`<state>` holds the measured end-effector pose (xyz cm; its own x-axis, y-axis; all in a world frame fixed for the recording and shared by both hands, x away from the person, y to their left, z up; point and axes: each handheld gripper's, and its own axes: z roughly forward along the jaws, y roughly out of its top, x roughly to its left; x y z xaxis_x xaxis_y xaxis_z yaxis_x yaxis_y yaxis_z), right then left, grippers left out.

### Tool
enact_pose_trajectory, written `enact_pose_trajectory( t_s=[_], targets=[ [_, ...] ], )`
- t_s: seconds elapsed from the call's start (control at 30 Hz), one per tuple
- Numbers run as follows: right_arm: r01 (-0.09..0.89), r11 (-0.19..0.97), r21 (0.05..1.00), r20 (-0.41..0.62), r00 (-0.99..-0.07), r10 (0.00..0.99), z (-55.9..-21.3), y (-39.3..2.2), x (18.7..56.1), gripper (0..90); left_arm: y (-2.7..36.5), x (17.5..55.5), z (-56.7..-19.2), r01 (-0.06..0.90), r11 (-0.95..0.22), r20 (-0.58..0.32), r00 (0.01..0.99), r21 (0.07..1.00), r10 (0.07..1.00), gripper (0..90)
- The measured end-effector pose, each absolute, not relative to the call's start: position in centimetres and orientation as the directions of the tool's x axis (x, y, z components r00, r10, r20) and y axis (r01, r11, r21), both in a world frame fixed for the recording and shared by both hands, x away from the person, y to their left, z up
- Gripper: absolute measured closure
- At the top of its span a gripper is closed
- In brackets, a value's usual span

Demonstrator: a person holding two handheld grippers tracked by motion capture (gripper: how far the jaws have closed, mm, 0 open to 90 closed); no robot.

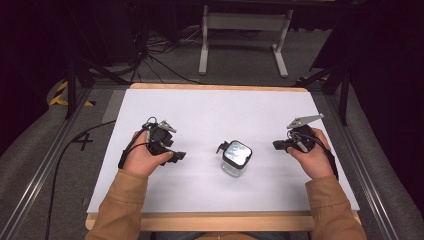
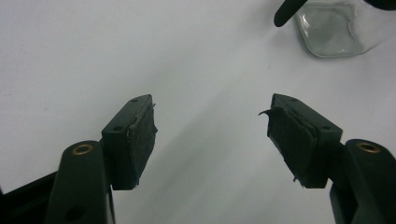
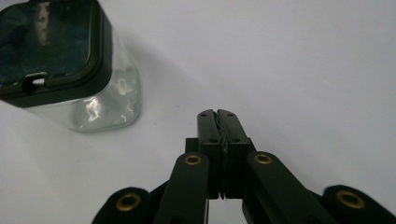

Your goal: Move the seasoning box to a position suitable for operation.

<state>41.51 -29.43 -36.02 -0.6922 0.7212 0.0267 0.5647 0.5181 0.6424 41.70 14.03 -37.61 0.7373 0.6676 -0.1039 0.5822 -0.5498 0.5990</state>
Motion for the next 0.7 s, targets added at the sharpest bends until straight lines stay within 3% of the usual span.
enact_pose_trajectory(
  t_s=[0.2,0.7],
  targets=[
    [0.557,0.535,0.635,0.048,-0.720,0.692,-37.7,-29.2,42.0,90.0,14.4,41.8,-37.4,0.582,-0.548,-0.107,0.738,0.601,0.667,32.1],
    [0.452,0.552,0.701,0.093,-0.825,0.557,-38.1,-27.0,42.0,90.0,14.0,40.7,-37.0,0.545,-0.550,-0.101,0.762,0.633,0.639,31.3]
  ],
)
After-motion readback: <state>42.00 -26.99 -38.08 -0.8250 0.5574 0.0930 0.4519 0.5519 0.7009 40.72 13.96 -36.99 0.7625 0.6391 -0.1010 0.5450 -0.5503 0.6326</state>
